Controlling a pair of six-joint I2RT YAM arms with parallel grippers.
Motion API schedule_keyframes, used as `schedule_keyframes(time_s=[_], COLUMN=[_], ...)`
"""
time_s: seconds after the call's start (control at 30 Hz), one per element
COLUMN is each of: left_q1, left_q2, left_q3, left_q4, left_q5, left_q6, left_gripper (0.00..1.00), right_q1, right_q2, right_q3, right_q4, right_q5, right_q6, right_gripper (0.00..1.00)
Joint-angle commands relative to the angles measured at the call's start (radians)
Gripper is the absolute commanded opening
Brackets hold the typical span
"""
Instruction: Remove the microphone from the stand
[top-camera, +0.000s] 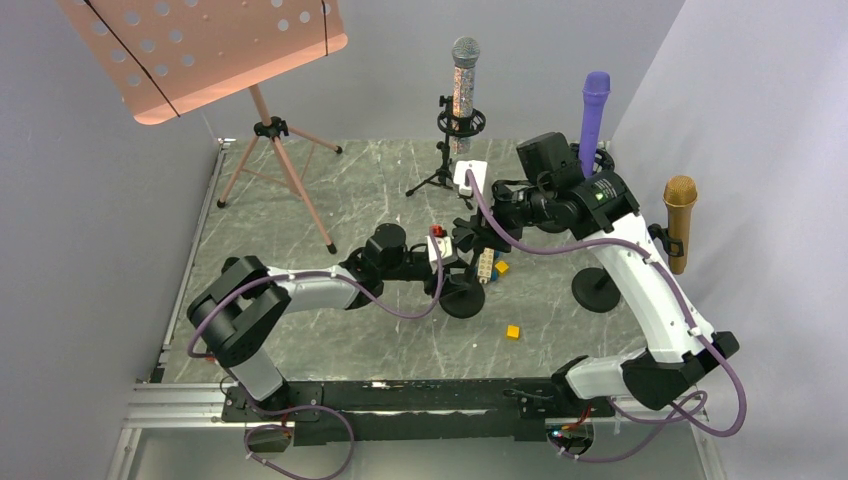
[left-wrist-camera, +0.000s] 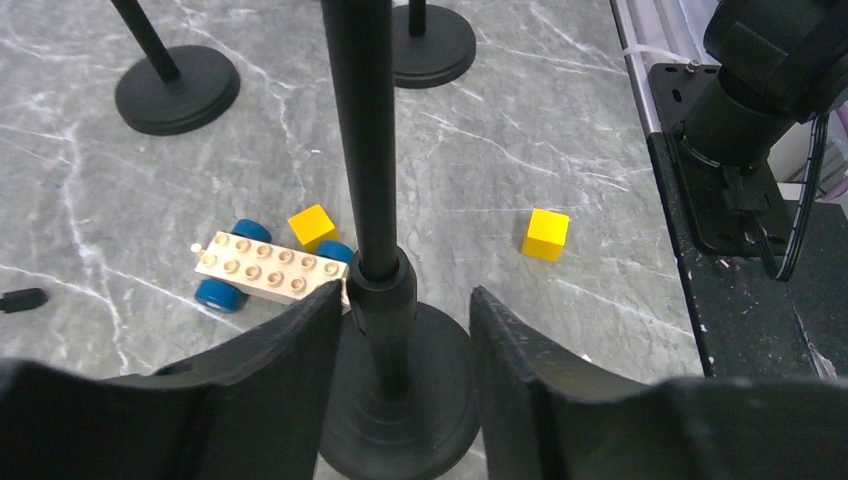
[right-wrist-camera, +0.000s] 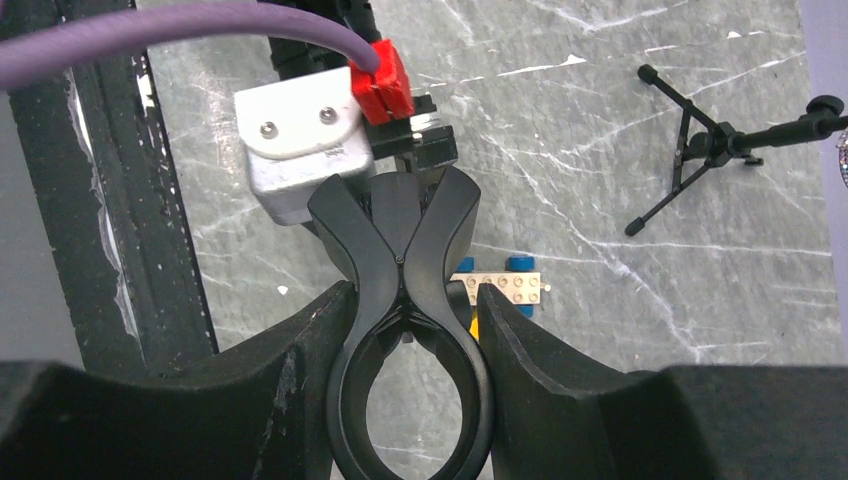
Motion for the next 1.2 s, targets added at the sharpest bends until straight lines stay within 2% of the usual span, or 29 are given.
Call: schedule_keyframes(time_s=[0.0, 0.1, 0.3, 0.4, 0.53, 0.67, 0.77, 0.9, 1.07, 1.17], left_q1=[-0.018, -0.021, -0.023, -0.021, 0.014, 0.098, 0.170, 0.199, 0.199, 0.199], left_q2=[0.030, 0.045, 0.050, 0.014, -0.075, -0.232, -0.370, -0.510, -0.581, -0.598], left_q3=[0.053, 0.060, 0.062, 0.035, -0.022, -0.067, -0.086, -0.122, -0.188, -0.202], left_q4=[0.097, 0.107, 0.128, 0.132, 0.091, -0.078, -0.282, -0.508, -0.588, -0.618], left_q5=[0.012, 0.005, -0.009, -0.011, 0.012, 0.024, -0.019, -0.113, -0.185, -0.232], left_q6=[-0.062, -0.076, -0.142, -0.159, -0.160, -0.129, 0.017, 0.232, 0.346, 0.374], left_gripper=[0.48, 0.43, 0.23, 0.01, 0.00, 0.00, 0.00, 0.00, 0.00, 0.00], right_q1=[-0.004, -0.011, -0.037, -0.053, -0.063, -0.064, -0.063, -0.063, -0.061, -0.056], right_q2=[-0.034, -0.037, -0.033, -0.031, -0.018, -0.008, 0.017, 0.065, 0.109, 0.115], right_q3=[-0.023, -0.031, -0.034, -0.046, -0.035, -0.043, -0.065, -0.098, -0.134, -0.163], right_q4=[0.110, 0.125, 0.141, 0.166, 0.206, 0.340, 0.446, 0.550, 0.616, 0.597], right_q5=[-0.059, -0.068, -0.086, -0.102, -0.127, -0.104, -0.035, 0.018, 0.061, 0.028], right_q6=[0.031, 0.054, 0.095, 0.120, 0.174, 0.336, 0.494, 0.632, 0.773, 0.774], right_gripper=[0.00, 0.00, 0.00, 0.00, 0.00, 0.00, 0.00, 0.00, 0.00, 0.00])
